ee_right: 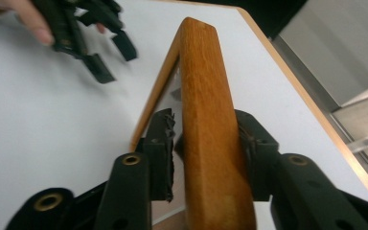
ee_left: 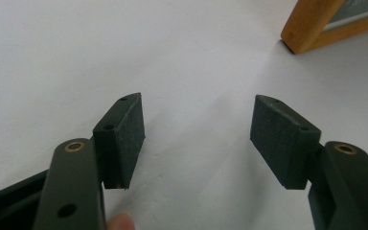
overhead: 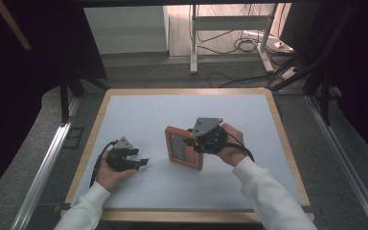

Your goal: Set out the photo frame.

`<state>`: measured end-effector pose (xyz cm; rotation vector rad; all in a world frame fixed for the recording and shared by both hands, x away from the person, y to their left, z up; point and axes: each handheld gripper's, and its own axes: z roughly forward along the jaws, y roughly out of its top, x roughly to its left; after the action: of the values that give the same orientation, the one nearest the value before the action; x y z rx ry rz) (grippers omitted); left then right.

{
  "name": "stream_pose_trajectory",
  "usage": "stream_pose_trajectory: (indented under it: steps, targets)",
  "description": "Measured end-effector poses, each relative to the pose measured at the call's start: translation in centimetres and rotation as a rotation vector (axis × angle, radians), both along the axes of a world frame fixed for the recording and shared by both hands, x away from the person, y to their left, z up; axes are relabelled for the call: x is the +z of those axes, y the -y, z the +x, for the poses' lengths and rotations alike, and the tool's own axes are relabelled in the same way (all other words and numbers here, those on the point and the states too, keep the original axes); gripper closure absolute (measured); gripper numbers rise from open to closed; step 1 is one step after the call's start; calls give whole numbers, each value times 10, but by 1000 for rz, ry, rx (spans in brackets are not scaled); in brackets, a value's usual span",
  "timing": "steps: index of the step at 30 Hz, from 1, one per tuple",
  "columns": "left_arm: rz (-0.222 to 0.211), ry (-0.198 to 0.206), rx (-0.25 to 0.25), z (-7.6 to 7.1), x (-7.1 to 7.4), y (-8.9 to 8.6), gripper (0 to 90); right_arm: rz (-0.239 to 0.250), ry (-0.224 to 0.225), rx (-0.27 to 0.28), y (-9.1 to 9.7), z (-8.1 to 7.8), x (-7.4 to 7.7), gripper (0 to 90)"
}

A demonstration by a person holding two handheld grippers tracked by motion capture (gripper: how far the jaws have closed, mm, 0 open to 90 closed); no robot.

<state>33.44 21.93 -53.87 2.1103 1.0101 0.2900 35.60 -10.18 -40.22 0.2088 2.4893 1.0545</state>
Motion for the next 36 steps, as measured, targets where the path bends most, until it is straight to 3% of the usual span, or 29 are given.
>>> stream_pose_trajectory:
  steps: [1, 12, 17, 20, 23, 27, 33, 36]
  targets:
    - [1, 0, -1, 0, 0, 0, 363, 2, -16, -13, 1, 8, 0, 595]
    - [5, -5, -2, 0, -1, 1, 362, -1, -56, -119, 9, 37, -9, 488]
    - [5, -5, -3, 0, -1, 1, 361, 16, -69, -136, 11, 44, -11, 484]
    - [5, -5, -3, 0, -1, 1, 361, 11, -51, -144, 8, 44, -11, 475]
    - [6, -3, -3, 0, -1, 1, 360, 25, -43, -160, 7, 41, -9, 410]
    - [10, 1, -6, 0, -1, 0, 360, 95, -34, -204, 13, 35, -4, 317]
    - [3, 3, 2, -1, 0, 0, 359, 231, -72, -280, 37, 17, 1, 225]
    - [1, 5, 4, -1, 0, 0, 359, 254, -82, -301, 48, 8, -1, 222]
